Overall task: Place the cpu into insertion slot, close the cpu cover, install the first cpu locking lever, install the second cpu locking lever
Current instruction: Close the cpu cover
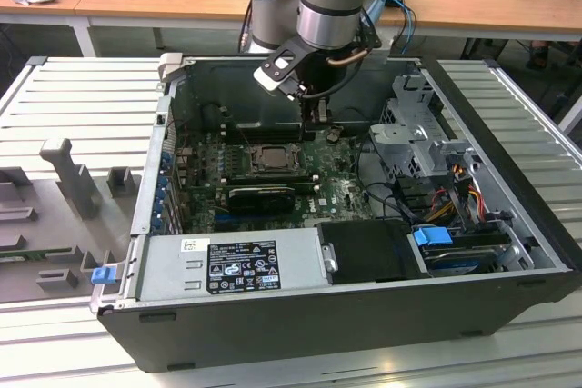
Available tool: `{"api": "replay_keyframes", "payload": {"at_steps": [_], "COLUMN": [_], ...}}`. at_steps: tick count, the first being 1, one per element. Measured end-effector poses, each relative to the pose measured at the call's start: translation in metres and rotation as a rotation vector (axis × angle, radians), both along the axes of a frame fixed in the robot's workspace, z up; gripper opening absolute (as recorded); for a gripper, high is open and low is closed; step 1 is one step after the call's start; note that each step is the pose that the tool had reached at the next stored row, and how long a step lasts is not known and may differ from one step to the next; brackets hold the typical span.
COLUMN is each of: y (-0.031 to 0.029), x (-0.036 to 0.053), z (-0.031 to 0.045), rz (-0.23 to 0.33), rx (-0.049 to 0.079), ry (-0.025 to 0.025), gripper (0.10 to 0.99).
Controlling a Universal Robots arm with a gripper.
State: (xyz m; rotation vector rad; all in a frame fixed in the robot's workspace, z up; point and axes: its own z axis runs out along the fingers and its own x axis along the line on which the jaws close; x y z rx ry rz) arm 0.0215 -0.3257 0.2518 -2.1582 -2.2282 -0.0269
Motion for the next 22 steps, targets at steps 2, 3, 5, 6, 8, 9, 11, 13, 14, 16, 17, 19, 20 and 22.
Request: {"api": "replay_keyframes", "payload": {"at_steps": [2, 3, 5, 6, 8, 9, 11, 13, 14, 16, 17, 19, 20, 22], "y": [0.0, 0.0, 0.0, 0.0, 0.0, 0.0, 0.0, 0.0, 0.0, 0.0, 0.0, 0.0, 0.0, 0.0], "x": [-0.0006, -0.0009, -0.0017, -0.0019, -0.0025, -0.0028, -0.0035, -0.0043, -0.0045, -0.0051, -0.0053, -0.0058, -0.006, -0.0063], "z": [0.0, 0.0, -0.0001, -0.0001, 0.0, -0.0001, -0.0001, -0.0002, -0.0002, -0.0002, -0.0002, -0.0003, -0.0003, -0.0003], "rz": [0.0, 0.0, 0.0, 0.0, 0.0, 0.0, 0.0, 0.0, 0.0, 0.0, 0.0, 0.0, 0.0, 0.0], "rx": [0.0, 0.0, 0.0, 0.0, 0.0, 0.0, 0.0, 0.0, 0.0, 0.0, 0.0, 0.0, 0.0, 0.0], "ry": [0.0, 0.0, 0.0, 0.0, 0.0, 0.0, 0.0, 0.0, 0.0, 0.0, 0.0, 0.0, 0.0, 0.0], "gripper": [0.106, 0.106, 0.106, 0.106, 0.106, 0.106, 0.106, 0.106, 0.106, 0.106, 0.106, 0.106, 0.106, 0.106]}}
